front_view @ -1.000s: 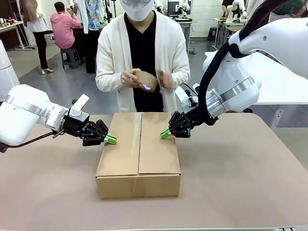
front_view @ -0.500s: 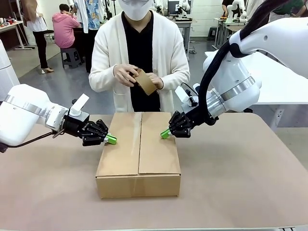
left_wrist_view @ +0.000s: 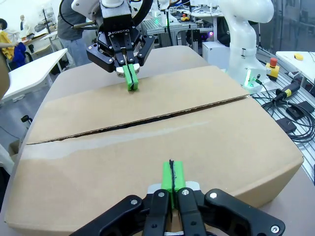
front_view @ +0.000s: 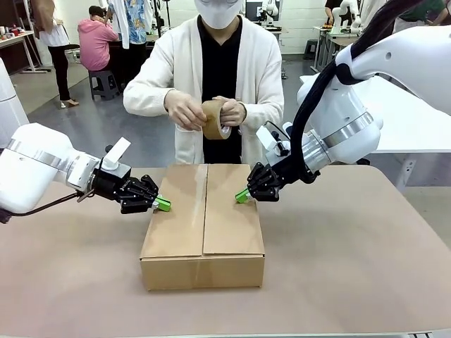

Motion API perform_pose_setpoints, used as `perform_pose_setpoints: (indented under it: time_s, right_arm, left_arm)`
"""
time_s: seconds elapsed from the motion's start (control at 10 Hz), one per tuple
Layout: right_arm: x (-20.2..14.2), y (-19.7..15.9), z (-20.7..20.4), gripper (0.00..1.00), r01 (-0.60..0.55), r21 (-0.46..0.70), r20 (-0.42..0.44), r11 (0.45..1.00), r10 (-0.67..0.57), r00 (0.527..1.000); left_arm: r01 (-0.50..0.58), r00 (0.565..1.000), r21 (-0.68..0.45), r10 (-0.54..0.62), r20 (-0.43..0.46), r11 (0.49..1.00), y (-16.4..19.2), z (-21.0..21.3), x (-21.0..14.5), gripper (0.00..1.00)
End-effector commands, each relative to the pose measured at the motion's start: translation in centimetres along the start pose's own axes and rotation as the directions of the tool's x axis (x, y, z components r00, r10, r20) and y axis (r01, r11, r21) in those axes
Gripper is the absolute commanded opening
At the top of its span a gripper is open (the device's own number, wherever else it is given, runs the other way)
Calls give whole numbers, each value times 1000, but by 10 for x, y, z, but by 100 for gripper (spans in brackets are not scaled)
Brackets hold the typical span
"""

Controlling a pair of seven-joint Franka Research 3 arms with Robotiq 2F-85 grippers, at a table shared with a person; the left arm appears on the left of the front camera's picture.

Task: Wrap the clocks to prevent damage.
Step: After the human seals the box with tape, release both hands from the side flaps of the Package Box.

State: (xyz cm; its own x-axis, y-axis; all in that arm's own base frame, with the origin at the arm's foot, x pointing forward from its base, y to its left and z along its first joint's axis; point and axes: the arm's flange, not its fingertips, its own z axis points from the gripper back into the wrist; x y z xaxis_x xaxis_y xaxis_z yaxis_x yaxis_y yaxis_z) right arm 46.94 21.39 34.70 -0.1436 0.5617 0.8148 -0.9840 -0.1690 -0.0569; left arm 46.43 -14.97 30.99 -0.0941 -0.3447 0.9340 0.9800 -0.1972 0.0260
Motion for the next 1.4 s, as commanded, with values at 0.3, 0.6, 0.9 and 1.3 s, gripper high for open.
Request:
perform_pose_setpoints:
  time_s: [0.3, 0.6, 0.9, 1.3]
  right_arm:
    - [-5, 0, -2, 1, 0, -2, -7, 1000, 0, 1000]
    - [-5, 0, -2, 1, 0, -2, -7, 1000, 0, 1000]
    - [-5, 0, -2, 1, 0, -2, -7, 1000, 0, 1000]
    - [-5, 0, -2, 1, 0, -2, -7, 1000, 0, 1000]
  left_arm:
    - [-2, 1000, 9, 2, -14, 1000, 0, -1, -5, 1]
    - [-2, 1000, 9, 2, -14, 1000, 0, -1, -5, 1]
    - [-2, 1000, 9, 2, -14, 1000, 0, -1, -5, 1]
    - [-2, 1000, 9, 2, -14, 1000, 0, -1, -5, 1]
